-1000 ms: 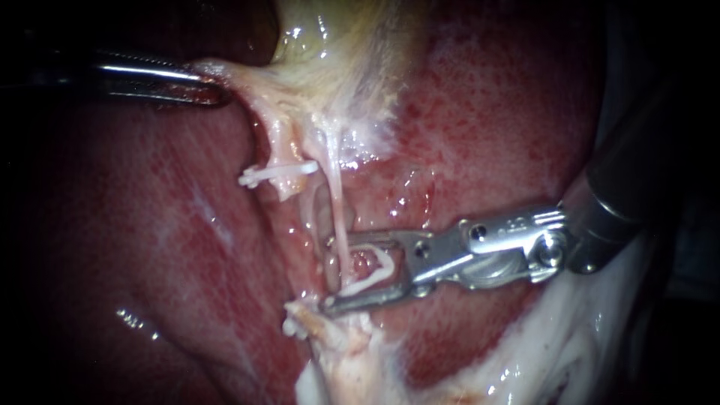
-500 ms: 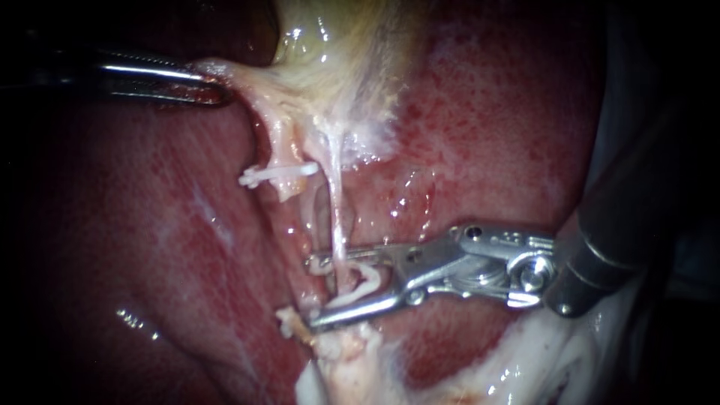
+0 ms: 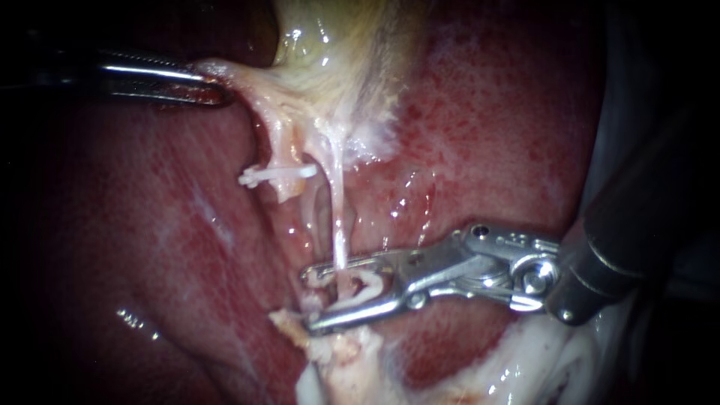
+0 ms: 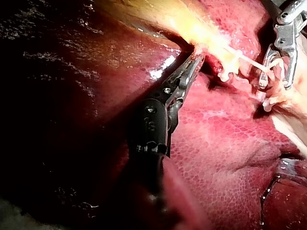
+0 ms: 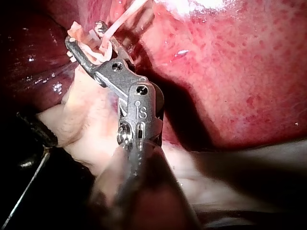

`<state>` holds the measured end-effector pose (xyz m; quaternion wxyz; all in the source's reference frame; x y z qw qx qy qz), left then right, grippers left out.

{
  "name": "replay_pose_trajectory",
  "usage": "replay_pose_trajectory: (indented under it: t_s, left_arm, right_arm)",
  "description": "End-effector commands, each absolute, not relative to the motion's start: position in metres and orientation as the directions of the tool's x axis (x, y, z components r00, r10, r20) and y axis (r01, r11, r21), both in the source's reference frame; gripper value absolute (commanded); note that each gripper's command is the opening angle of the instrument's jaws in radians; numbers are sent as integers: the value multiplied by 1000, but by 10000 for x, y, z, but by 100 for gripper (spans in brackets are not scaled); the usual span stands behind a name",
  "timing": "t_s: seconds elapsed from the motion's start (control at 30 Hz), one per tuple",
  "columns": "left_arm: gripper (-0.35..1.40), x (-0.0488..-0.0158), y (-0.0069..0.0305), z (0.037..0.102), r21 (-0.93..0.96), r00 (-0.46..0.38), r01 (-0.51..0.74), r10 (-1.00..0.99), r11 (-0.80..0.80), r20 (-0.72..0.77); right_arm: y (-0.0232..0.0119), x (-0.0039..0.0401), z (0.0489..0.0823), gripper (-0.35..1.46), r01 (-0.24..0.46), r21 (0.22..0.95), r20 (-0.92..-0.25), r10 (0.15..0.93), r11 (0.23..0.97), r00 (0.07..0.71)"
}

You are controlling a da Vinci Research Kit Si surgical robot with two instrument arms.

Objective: Clipping first clip right tube

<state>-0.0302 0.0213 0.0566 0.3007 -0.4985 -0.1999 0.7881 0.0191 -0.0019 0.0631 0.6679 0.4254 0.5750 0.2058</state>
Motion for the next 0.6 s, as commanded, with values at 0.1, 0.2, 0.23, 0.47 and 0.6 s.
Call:
replay_pose_trajectory:
  t_s: [0.1,0.2,0.23,0.47,0.6]
  left_arm:
    - [-35,-302,213,566,-615,-322,-275,673,-739,-666]
    - [-35,-302,213,566,-615,-322,-275,673,-739,-666]
    - [-35,-302,213,566,-615,-322,-275,673,-739,-666]
    - [-35,-303,213,566,-615,-322,-275,673,-739,-666]
    - [-35,-303,213,566,-615,-322,-275,673,-739,-666]
  right_arm:
    - [-20,192,630,14,213,810,-585,769,546,257]
    - [-20,191,630,3,209,821,-571,778,532,261]
    - [-20,191,630,-1,208,824,-566,781,527,263]
    - [-20,189,629,-35,202,840,-542,796,503,271]
    - [-20,188,629,-35,191,862,-506,815,470,281]
